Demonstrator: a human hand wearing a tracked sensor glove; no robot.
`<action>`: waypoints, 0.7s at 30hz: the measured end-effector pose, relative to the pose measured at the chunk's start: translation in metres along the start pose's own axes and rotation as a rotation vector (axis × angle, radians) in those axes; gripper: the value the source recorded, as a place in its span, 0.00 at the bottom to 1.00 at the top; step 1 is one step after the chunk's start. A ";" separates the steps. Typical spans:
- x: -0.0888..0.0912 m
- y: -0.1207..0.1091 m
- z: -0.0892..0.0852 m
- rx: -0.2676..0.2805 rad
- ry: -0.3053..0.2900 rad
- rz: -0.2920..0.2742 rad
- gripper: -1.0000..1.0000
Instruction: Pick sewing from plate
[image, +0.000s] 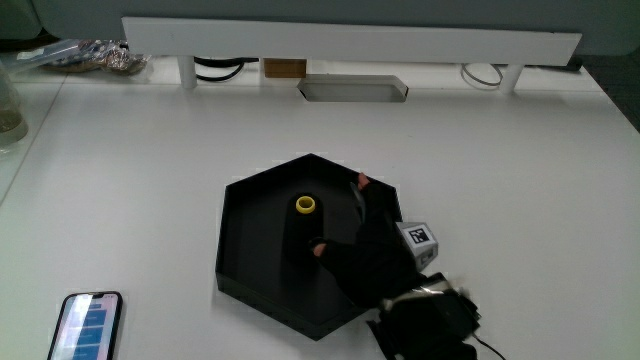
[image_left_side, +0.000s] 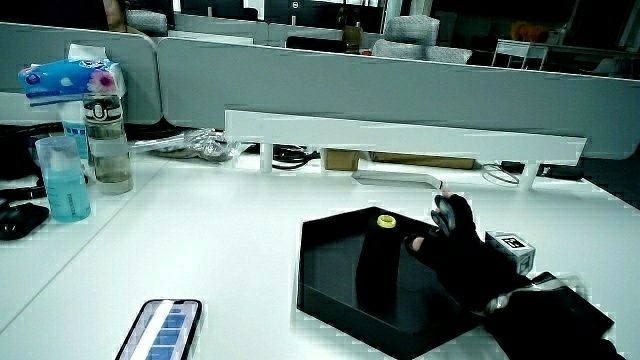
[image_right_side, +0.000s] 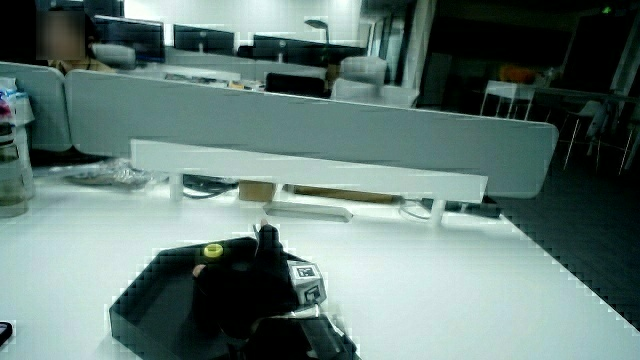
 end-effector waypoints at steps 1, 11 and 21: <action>0.001 0.006 -0.003 -0.012 0.007 0.012 0.50; -0.008 0.033 -0.017 0.032 -0.122 -0.047 0.50; -0.004 0.030 -0.027 0.162 -0.189 -0.107 0.62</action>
